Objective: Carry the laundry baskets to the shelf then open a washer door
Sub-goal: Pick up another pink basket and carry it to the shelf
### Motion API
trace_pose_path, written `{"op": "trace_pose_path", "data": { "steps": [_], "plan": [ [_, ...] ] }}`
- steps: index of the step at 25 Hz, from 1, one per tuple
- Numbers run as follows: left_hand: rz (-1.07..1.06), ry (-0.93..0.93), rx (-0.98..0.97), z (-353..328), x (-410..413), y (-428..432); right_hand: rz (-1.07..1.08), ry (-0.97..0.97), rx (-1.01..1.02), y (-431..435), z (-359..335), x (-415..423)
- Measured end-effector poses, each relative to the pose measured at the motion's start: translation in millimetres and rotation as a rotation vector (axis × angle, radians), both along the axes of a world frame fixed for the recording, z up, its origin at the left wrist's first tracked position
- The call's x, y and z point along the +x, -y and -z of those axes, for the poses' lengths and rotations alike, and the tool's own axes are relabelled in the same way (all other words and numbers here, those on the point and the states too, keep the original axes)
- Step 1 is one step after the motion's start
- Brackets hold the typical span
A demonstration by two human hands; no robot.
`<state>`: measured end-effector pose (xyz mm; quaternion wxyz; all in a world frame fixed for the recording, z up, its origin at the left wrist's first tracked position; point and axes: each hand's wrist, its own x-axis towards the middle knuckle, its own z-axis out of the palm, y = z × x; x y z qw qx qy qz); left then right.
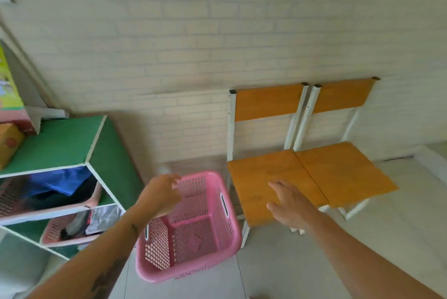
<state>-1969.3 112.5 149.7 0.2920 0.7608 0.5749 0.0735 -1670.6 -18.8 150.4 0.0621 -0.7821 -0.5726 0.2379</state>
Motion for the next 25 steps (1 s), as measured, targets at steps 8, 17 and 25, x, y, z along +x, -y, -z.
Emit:
{"op": "trace_pose_path", "data": {
  "steps": [8,17,25],
  "plan": [
    [0.419,0.021,0.047,-74.0,154.6,106.2,0.365,0.020,0.127,171.0,-90.4,78.8],
    [0.813,0.102,0.059,-112.1,427.8,257.6,0.670,0.149,0.187,375.3,-127.2,251.5],
    [0.945,0.176,0.050,-126.6,652.9,419.3,0.857,0.153,0.176,532.4,-146.5,420.8]
  ]
}}
